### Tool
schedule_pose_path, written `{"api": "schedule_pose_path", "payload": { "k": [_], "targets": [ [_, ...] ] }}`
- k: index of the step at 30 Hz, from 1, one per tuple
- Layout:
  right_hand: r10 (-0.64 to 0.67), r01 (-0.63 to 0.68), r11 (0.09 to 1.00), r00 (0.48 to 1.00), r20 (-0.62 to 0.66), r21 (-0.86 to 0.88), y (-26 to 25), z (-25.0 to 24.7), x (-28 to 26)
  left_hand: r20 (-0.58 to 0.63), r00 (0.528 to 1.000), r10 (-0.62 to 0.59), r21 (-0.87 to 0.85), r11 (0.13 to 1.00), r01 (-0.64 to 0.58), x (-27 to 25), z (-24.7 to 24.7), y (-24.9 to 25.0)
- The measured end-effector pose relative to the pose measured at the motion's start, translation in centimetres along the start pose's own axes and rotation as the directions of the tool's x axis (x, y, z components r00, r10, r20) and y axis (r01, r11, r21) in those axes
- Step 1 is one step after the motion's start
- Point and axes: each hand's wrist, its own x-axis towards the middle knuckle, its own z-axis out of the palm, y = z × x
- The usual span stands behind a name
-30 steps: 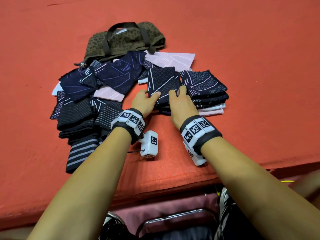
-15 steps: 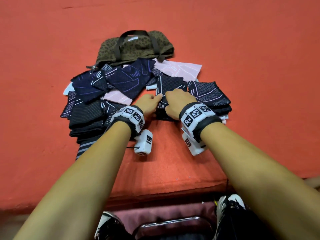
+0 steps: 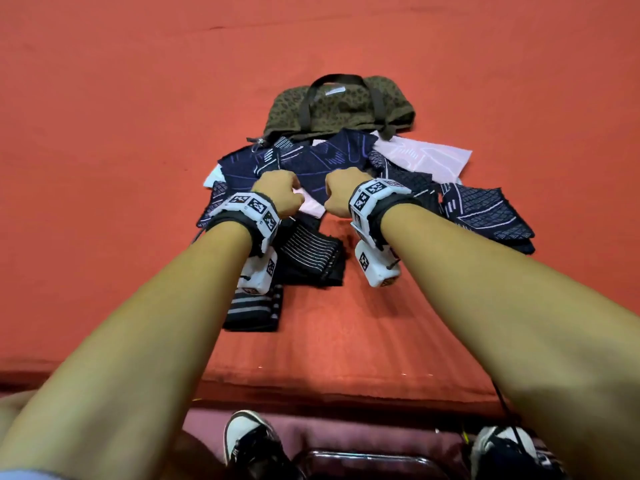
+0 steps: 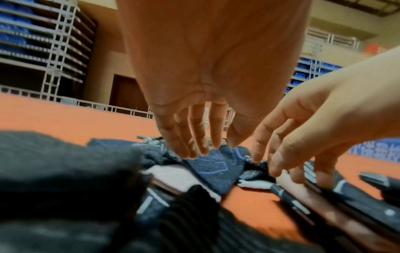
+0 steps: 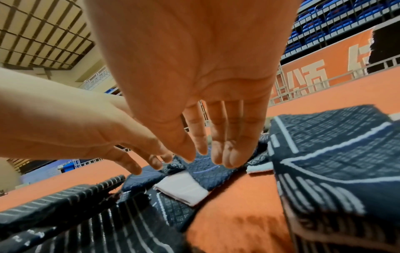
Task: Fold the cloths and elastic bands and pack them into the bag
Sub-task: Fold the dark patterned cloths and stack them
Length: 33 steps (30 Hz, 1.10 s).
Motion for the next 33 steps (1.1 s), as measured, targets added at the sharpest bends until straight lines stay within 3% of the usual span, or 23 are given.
{"api": "schedule_pose_path", "payload": {
  "k": [9, 23, 30, 33],
  "targets": [
    [-0.067, 0.066, 0.997, 0.998, -0.002, -0.038, -3.3, 0.1, 2.9, 0.027, 0.999, -0.019, 0.165, 0.986, 0.015, 0.8, -1.7, -4.2],
    [-0.093, 0.114, 0.985, 0.983, 0.157, -0.128, -4.5, 3.1, 4.6, 0.141, 0.989, -0.043, 0.099, 0.995, 0.029, 1.8, 1.8, -6.8],
    [0.063, -0.041, 0.989, 0.986, 0.152, -0.141, -4.0, 4.8, 5.3, 0.142, 0.989, -0.040, 0.090, 0.996, 0.027, 2.0, 2.9, -7.1],
    [0.061, -0.045, 0.994, 0.986, 0.154, -0.102, -4.5, 5.0, 5.5, 0.137, 0.990, -0.032, 0.089, 0.996, 0.020, 2.0, 2.8, -7.1]
  ]
}}
